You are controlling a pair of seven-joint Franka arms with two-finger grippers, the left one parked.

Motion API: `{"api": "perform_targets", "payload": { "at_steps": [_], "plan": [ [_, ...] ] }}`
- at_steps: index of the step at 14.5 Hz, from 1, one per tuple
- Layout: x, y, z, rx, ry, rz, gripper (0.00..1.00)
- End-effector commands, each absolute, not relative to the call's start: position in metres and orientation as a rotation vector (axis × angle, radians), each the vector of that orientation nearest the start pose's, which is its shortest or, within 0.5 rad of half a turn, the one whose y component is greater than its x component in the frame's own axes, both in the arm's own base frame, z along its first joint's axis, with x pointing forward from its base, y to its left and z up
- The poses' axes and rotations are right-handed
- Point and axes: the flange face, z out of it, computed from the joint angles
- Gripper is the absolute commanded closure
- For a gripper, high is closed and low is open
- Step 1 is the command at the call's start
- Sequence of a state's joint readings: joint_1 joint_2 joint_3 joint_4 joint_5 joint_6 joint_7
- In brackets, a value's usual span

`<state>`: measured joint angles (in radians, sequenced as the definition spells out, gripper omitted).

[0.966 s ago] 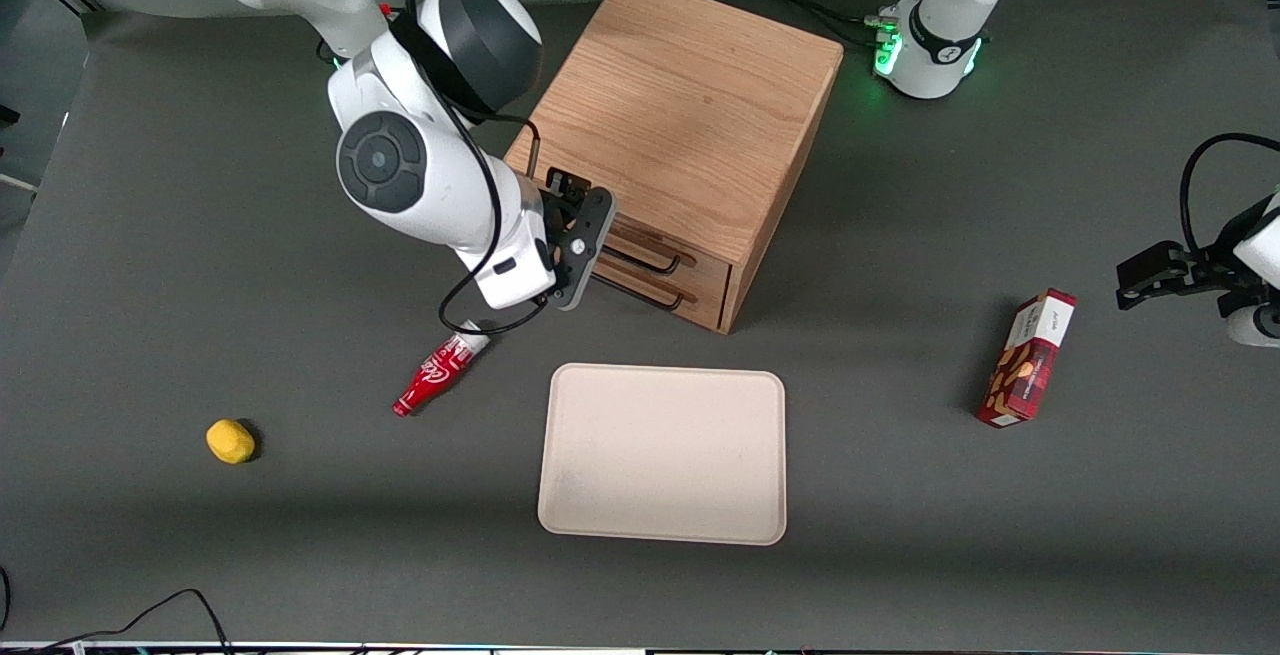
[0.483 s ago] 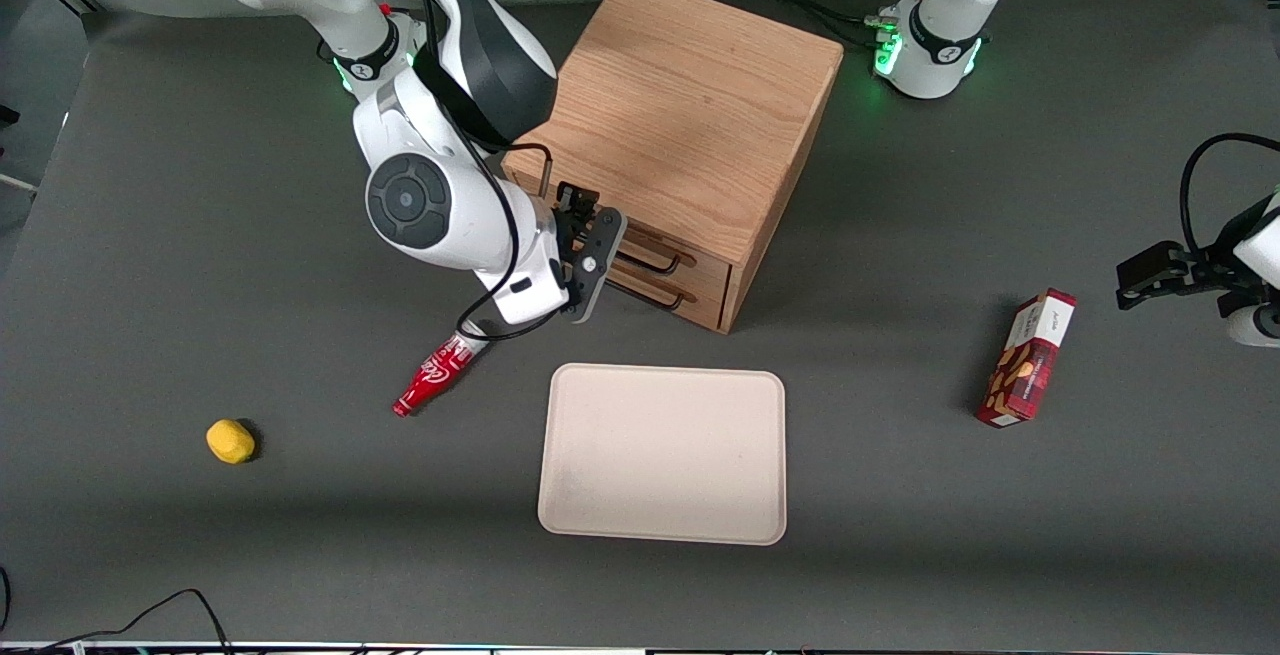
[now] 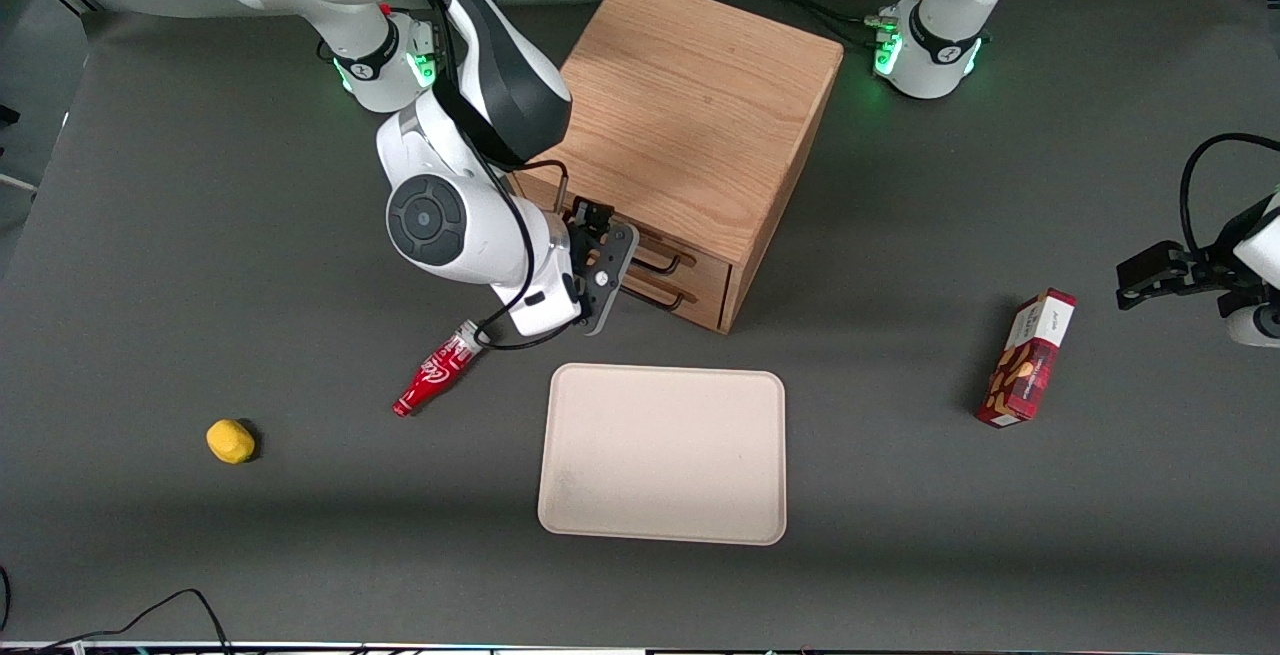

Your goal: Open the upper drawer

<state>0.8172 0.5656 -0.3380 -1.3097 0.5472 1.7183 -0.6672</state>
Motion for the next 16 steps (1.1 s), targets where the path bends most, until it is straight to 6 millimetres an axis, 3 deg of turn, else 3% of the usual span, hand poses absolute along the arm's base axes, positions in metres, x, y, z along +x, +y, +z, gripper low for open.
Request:
{"api": "perform_targets", "payload": {
  "at_steps": [1, 7, 9, 12, 16],
  "plan": [
    [0.576, 0.415, 0.413, -2.367, -1.422, 0.093, 0.0],
    [0.586, 0.414, 0.39, -2.402, -1.418, 0.092, 0.0],
    [0.595, 0.412, 0.394, -2.42, -1.423, 0.056, 0.0],
    [0.619, 0.389, 0.403, -2.49, -1.393, -0.019, 0.0],
    [0.643, 0.374, 0.416, -2.574, -1.436, -0.097, 0.0]
  ]
}}
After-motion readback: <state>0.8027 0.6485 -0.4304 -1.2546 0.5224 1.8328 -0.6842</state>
